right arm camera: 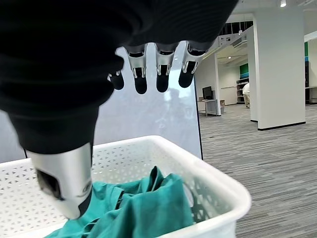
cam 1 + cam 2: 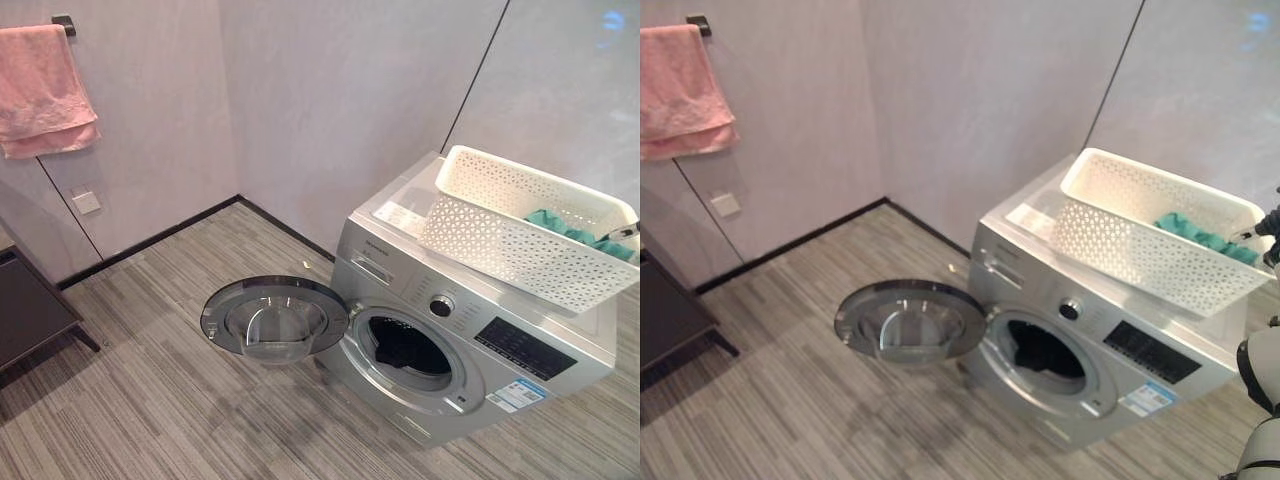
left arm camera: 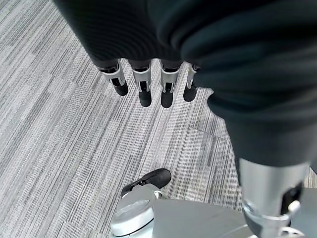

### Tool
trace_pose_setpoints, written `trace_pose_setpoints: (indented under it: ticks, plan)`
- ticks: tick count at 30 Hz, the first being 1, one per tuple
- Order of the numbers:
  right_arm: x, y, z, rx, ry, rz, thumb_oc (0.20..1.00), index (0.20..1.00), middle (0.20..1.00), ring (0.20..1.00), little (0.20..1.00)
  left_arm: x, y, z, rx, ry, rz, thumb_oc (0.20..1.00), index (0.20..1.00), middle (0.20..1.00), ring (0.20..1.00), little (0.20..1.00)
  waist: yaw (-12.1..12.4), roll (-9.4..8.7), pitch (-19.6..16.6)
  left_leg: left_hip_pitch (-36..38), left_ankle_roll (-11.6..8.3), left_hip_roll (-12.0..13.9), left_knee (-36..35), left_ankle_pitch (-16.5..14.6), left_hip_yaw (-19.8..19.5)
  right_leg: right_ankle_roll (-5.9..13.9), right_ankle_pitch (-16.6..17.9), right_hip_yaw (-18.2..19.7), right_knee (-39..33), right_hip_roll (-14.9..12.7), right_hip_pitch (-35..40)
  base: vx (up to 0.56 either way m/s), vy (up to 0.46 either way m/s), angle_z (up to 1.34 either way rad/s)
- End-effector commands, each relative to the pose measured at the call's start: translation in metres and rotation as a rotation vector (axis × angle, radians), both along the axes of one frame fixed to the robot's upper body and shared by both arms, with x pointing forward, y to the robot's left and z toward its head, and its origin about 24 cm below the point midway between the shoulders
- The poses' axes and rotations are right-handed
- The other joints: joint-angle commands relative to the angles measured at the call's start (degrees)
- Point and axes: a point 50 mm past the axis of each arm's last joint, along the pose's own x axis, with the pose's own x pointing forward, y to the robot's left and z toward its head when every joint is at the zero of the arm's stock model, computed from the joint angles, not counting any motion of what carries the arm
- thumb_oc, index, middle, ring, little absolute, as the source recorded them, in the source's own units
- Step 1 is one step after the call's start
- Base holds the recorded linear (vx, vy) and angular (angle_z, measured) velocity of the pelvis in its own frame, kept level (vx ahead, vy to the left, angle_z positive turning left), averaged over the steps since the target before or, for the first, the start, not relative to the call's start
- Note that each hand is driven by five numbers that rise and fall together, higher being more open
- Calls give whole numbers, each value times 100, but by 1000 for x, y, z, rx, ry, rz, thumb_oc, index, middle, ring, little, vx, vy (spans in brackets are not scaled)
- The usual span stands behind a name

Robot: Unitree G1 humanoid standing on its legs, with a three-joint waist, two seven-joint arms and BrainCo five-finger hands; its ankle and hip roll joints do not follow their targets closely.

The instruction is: Grab the laundry basket,head to the washer,open it,put in the laundry and shut it.

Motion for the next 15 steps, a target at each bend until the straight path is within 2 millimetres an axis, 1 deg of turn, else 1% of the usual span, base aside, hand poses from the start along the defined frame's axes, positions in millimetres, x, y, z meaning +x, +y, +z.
trace_pose_setpoints:
  ticks: [1,2,3,4,5,6,7,8,9,10,11,12,13,15]
  plan:
    - [-12,-11,60,-68,-139,-29,1000,1000,1000,1000,1000,12,-1,1,-9,-23,-39,1000,1000,1000,1000,1000,-33,264,557,-100,537,-408,668,-585,-375,24,-654,910,2307,-164,-552,-90,177,41]
    - [-11,-10,61,-60,-147,-18,1000,1000,1000,1000,1000,12,-2,1,-14,-23,-36,1000,1000,1000,1000,1000,-80,313,609,-89,577,-443,778,-670,-374,-1,-696,1130,2484,-140,-721,41,105,36]
    - [-11,-10,60,-57,-143,-16,1000,1000,1000,1000,1000,12,-3,0,-17,-25,-32,1000,1000,1000,1000,1000,-109,350,634,-58,598,-459,807,-721,-414,-32,-727,1313,2483,-131,-854,123,-1,11]
    - [-15,-13,59,-61,-120,-24,1000,1000,1000,1000,1000,14,-4,0,-23,-33,-25,1000,1000,1000,1000,1000,-204,428,687,-22,562,-473,867,-796,-588,14,-580,1686,1900,-245,-1027,151,-92,-13]
    - [-18,-15,59,-65,-109,-31,1000,1000,1000,1000,1000,16,-3,1,-25,-36,-26,1000,1000,1000,1000,1000,-256,423,731,19,521,-483,926,-860,-660,57,-471,1873,1512,-327,-1030,115,-103,-1]
    - [-18,-16,59,-65,-110,-31,1000,1000,1000,1000,1000,16,-3,1,-24,-36,-26,1000,1000,1000,1000,1000,-261,419,725,5,524,-488,925,-848,-663,57,-449,1866,1486,-329,-1029,154,-234,22]
    - [-29,-25,48,-42,-76,-53,1000,1000,1000,1000,1000,25,-2,2,-27,-59,-30,1000,1000,1000,1000,1000,-399,275,830,38,405,-551,1111,-1048,-877,296,62,2292,667,-586,-1170,104,-183,40]
    - [-29,-26,47,-40,-75,-54,1000,1000,1000,1000,1000,25,-2,2,-25,-58,-31,1000,1000,1000,1000,1000,-398,270,830,35,405,-546,1125,-1058,-885,298,68,2278,651,-583,-1153,135,-267,63]
    - [-33,-29,43,-34,-59,-58,1000,1000,1000,1000,1000,26,-1,3,-26,-61,-25,1000,1000,1000,1000,1000,-438,208,855,12,360,-561,1197,-1097,-967,365,206,2367,567,-620,-1184,53,-138,81]
    - [-42,-35,36,-25,-33,-74,1000,1000,1000,1000,1000,27,0,3,-23,-59,-31,1000,1000,1000,1000,1000,-498,118,852,-41,310,-584,1285,-1151,-1107,403,161,2476,521,-605,-1100,78,-191,77]
    - [-46,-38,30,-26,-3,-75,1000,1000,1000,1000,1000,28,-1,3,-25,-59,-32,1000,1000,1000,1000,1000,-560,50,843,-49,285,-606,1299,-1189,-1212,438,99,2672,599,-530,-1085,69,-195,84]
    - [-52,-42,26,-22,11,-81,1000,1000,1000,1000,1000,31,0,4,-23,-69,-24,1000,1000,1000,1000,1000,-586,-4,840,-70,248,-555,1323,-1194,-1307,467,20,2768,703,-409,-1093,75,-213,90]
    - [-55,-44,19,-13,26,-81,1000,1000,1000,1000,1000,30,0,3,-25,-67,-19,1000,1000,1000,1000,1000,-621,-23,805,-102,217,-497,1345,-1192,-1433,447,-52,2765,791,-301,-1122,88,-236,92]
    - [-60,-46,9,-4,58,-77,1000,1000,1000,1000,1000,26,-5,1,-47,-65,-1,1000,1000,1000,1000,1000,-675,-7,738,-86,152,-354,1303,-1173,-1593,405,-128,2582,845,-178,-1086,119,-221,86]
